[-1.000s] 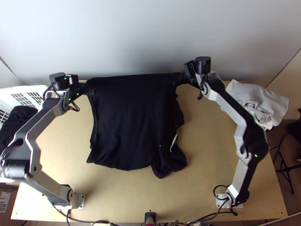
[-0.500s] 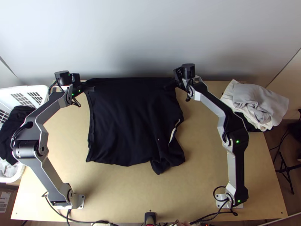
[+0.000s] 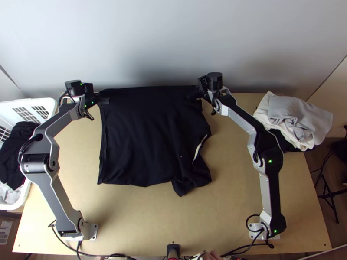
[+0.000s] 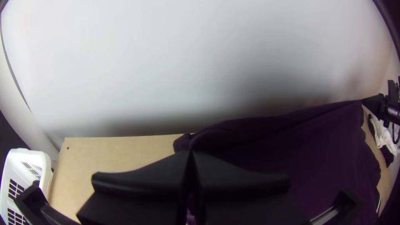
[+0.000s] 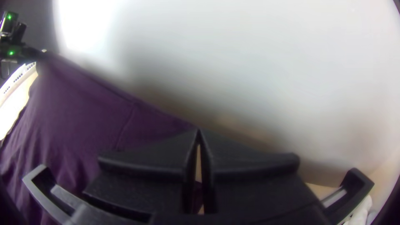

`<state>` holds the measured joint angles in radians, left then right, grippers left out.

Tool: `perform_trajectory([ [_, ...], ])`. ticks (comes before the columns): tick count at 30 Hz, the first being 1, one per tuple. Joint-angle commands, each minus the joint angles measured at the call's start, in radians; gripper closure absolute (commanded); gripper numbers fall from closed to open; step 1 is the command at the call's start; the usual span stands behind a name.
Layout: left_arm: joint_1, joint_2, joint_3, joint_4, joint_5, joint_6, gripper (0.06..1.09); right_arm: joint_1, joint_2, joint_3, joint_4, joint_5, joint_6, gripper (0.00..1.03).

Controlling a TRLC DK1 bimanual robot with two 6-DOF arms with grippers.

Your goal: Fold the t-shirt

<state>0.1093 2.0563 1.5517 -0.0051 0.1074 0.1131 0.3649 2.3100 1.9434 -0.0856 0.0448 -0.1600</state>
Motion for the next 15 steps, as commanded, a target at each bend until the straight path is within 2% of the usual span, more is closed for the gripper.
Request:
perform_trajectory([
  [1,-0.014,0.050,0.048,0.054,-0.015,0.003,1.05,0.016,0.028,0.006,0.064,0.021,-0.061,1.00],
  [11,-0.031,0.074,0.048,0.206,-0.061,-0.030,1.05,0.028,0.031,-0.020,0.193,0.070,-0.092,1.00],
  [15,-0.031,0.088,0.044,0.249,-0.066,-0.021,1.05,0.046,0.038,-0.072,0.314,0.107,-0.164,1.00],
])
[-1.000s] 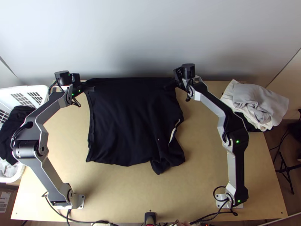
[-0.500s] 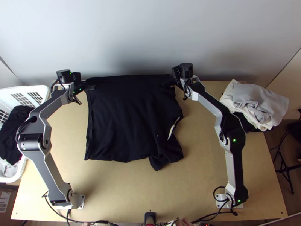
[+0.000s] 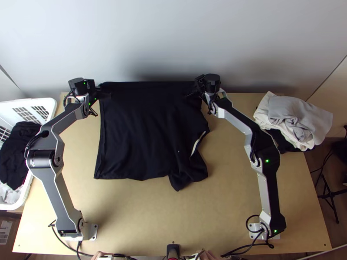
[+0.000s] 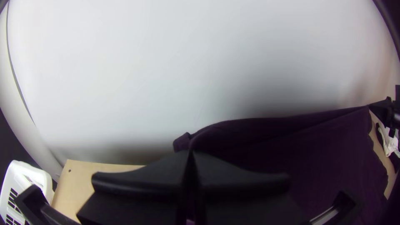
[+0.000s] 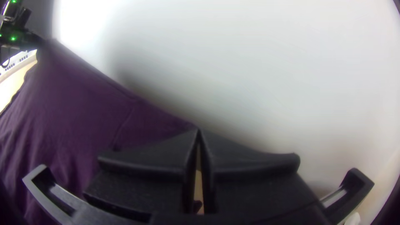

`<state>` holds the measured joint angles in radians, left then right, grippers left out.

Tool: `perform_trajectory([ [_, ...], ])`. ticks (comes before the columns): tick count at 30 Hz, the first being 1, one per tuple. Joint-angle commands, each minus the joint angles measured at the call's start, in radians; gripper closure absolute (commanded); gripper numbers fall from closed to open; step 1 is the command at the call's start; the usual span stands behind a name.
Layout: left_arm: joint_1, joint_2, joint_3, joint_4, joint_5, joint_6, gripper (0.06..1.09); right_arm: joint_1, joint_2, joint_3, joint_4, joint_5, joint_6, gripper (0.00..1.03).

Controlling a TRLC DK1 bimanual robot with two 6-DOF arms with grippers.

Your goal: Fold the t-shirt

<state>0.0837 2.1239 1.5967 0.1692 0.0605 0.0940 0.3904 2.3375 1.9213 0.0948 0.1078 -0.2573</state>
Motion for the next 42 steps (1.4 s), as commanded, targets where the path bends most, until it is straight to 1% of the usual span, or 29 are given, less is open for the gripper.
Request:
perform_trajectory([
  [1,-0.004,0.027,-0.001,0.076,-0.021,-0.002,1.05,0.024,0.016,-0.059,0.161,0.055,-0.068,1.00],
  [5,-0.004,-0.004,-0.073,0.078,-0.019,-0.007,1.05,0.051,0.003,-0.100,0.166,0.063,-0.068,1.00],
  [10,-0.015,-0.082,-0.215,0.107,-0.008,-0.007,1.05,0.080,-0.066,-0.209,0.168,0.063,-0.062,1.00],
  [15,-0.016,-0.165,-0.320,0.119,0.015,-0.027,1.05,0.104,-0.162,-0.326,0.169,0.061,-0.039,1.00],
  [19,-0.016,-0.226,-0.396,0.119,0.027,-0.030,1.05,0.111,-0.237,-0.410,0.169,0.061,-0.003,1.00],
  [25,-0.015,-0.340,-0.521,0.121,0.029,-0.040,1.05,0.136,-0.406,-0.579,0.155,0.056,0.013,1.00],
  [30,-0.015,-0.409,-0.598,0.119,0.030,-0.051,1.05,0.153,-0.526,-0.671,0.085,0.033,0.044,1.00],
  [34,-0.015,-0.472,-0.655,0.118,0.030,-0.060,1.05,0.179,-0.609,-0.746,0.025,0.012,0.049,1.00],
  [42,-0.015,-0.555,-0.747,0.108,0.033,-0.056,1.05,0.228,-0.707,-0.846,-0.052,-0.014,0.085,1.00],
])
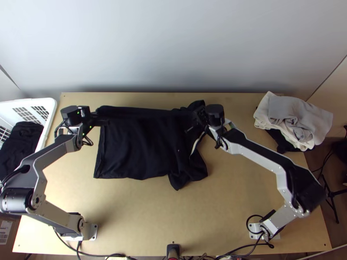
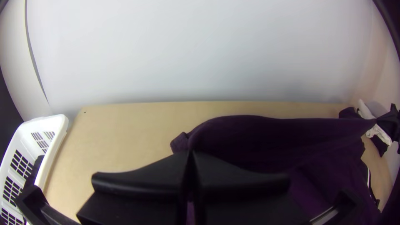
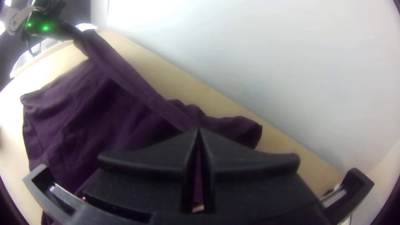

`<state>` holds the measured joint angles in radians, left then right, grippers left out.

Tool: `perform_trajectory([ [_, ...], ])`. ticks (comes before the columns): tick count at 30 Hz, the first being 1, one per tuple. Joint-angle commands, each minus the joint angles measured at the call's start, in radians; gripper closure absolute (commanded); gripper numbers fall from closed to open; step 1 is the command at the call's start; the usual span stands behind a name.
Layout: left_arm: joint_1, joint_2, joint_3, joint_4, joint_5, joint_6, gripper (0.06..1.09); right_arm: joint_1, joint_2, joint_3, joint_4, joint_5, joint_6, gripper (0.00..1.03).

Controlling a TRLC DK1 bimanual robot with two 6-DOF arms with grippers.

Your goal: Fold the t-shirt

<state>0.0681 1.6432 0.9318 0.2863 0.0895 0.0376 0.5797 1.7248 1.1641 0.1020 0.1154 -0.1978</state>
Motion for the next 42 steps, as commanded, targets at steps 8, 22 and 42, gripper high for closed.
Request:
perform_trajectory([
  [8,-0.001,-0.169,-0.218,-0.010,0.012,0.002,1.05,0.083,-0.136,-0.139,-0.120,-0.042,0.038,1.00],
  [22,0.001,-0.186,-0.274,-0.087,0.055,0.015,1.05,0.137,-0.134,-0.224,-0.131,-0.068,0.040,1.00],
  [42,0.058,-0.497,-0.156,-0.797,0.245,0.081,0.38,0.005,-0.306,-0.124,-0.475,-0.166,0.070,0.04],
])
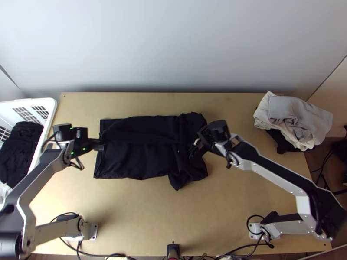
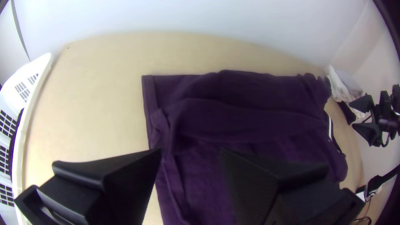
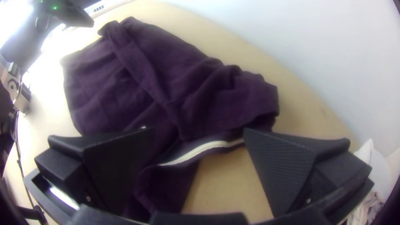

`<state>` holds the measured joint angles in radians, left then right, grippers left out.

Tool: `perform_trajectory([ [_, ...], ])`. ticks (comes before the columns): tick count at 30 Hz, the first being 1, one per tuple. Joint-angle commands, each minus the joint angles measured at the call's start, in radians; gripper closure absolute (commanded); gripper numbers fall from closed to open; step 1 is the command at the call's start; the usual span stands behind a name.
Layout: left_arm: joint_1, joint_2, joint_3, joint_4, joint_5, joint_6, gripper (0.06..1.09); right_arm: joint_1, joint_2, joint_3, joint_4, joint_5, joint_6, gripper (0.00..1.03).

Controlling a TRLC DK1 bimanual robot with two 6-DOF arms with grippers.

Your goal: Fold the t-shirt

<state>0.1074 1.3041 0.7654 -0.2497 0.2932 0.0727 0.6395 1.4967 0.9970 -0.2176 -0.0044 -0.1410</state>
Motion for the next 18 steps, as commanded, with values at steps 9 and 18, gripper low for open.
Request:
perform_trajectory([
  [9,0.021,-0.229,-0.064,-0.441,0.023,0.180,0.35,-0.058,-0.197,0.038,-0.335,-0.072,0.044,0.04],
  [18,0.011,-0.189,-0.117,-0.441,-0.039,0.199,0.36,-0.015,-0.250,-0.024,-0.444,-0.118,0.040,0.04],
])
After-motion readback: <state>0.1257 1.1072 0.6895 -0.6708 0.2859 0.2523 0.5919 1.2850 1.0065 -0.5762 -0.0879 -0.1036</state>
